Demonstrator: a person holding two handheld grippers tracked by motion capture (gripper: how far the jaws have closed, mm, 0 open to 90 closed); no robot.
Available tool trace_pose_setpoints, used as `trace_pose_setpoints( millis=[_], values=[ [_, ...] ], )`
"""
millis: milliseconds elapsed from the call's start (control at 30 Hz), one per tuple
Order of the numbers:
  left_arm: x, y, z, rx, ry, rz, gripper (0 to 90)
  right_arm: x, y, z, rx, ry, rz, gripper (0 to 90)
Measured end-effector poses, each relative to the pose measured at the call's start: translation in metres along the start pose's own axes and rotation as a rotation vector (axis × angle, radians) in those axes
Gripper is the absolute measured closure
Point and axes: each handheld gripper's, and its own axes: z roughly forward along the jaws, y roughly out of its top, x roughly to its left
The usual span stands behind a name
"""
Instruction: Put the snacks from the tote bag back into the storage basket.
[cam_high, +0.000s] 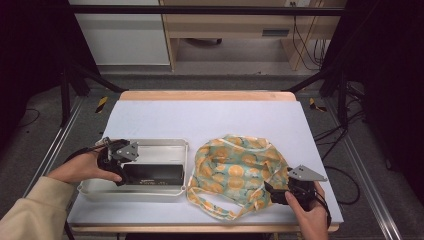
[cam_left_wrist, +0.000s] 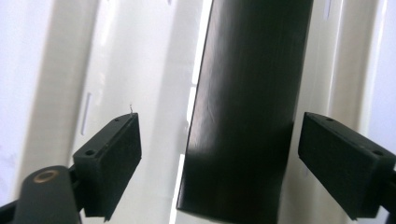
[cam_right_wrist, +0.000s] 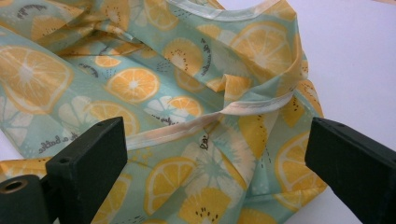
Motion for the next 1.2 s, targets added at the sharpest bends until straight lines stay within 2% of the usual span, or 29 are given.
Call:
trace_pose_setpoints(
  millis=[633,1067,1100,1200],
  values=[
    [-0.015,0.021,-0.004,-0.012,0.024,0.025,7.3,0.0,0.0,0.0,0.001,0.001,0.0,5.9],
    [-0.034,0.049,-0.008,-0.05,0.056,0.043,7.0,0.0,0.0,0.0,-0.001,0.0,0.001,5.9],
    [-0.036,0.052,-0.007,-0.066,0.06,0.034,7.0,0.0,0.0,0.0,-0.001,0.0,0.001,5.9],
    [-0.04,0.061,-0.007,-0.085,0.065,0.042,7.0,0.0,0.0,0.0,-0.002,0.001,0.002,5.9]
  ],
)
